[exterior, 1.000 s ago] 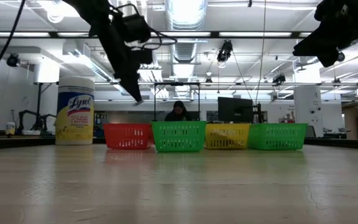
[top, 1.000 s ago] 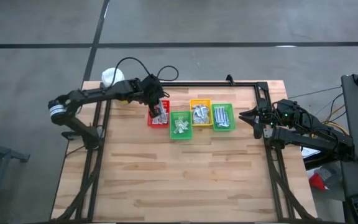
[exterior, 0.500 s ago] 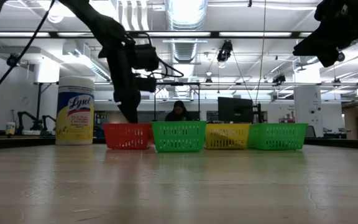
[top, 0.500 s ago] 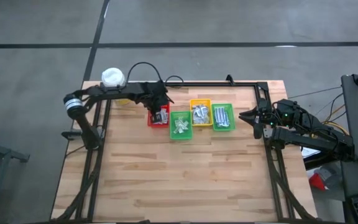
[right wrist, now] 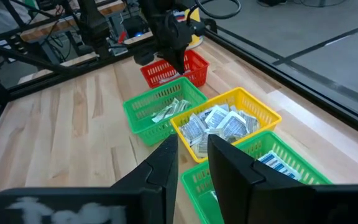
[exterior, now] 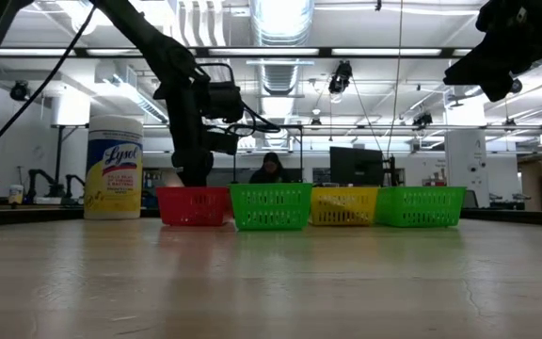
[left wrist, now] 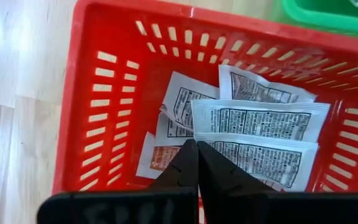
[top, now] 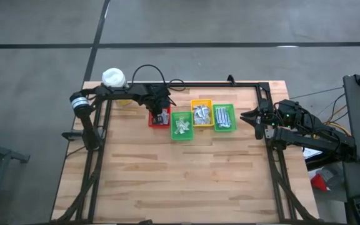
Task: Pick & Place First Aid Supplies
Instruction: Put the ointment pack into the red basket, then return to Home Position
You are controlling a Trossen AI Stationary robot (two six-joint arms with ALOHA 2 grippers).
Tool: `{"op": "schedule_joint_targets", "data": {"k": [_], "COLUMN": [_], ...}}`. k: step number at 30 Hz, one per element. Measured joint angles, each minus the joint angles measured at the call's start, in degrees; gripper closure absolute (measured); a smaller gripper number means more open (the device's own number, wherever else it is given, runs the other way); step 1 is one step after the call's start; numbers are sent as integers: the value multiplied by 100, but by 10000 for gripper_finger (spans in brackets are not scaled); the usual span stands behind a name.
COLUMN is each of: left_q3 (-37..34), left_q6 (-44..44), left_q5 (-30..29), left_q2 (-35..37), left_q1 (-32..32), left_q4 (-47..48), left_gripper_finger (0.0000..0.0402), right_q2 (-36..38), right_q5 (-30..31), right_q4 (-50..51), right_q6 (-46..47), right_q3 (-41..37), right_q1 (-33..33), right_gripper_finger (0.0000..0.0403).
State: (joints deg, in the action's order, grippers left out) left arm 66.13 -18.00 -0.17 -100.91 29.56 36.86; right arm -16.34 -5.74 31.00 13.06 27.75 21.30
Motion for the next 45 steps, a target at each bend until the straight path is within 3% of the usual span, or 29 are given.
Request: {"op": "schedule_joint_targets", "data": {"k": [5, 13, 18, 25, 38, 45], "left_q3": [0, 76, 389, 885, 2227, 2140], "left_q6": [-5, 206, 214, 270, 1541, 2253], "left_q5": [-13, -84, -91, -370, -292, 263], "left_q2": [1, 55, 57, 62, 73, 645], "left_q1": [0, 0, -2, -4, -102, -460], "left_q4": [-30, -83, 197, 1062, 4001, 3924], "left_gripper_finger": [384, 307, 280, 278, 278, 278], "right_q2": [2, 2, 0, 2, 2, 2], "right_q5": [1, 11, 139, 144, 142, 140], "right_q4": [0, -1, 0, 0, 0, 2], "right_q6": [0, 0, 2, 2, 2, 0], "right_q3": [-1, -2, 0, -2, -1, -2], "right_q1": [-1, 0, 0, 0, 0, 0], "right_gripper_finger": [328, 333, 325, 317, 333, 330]}}
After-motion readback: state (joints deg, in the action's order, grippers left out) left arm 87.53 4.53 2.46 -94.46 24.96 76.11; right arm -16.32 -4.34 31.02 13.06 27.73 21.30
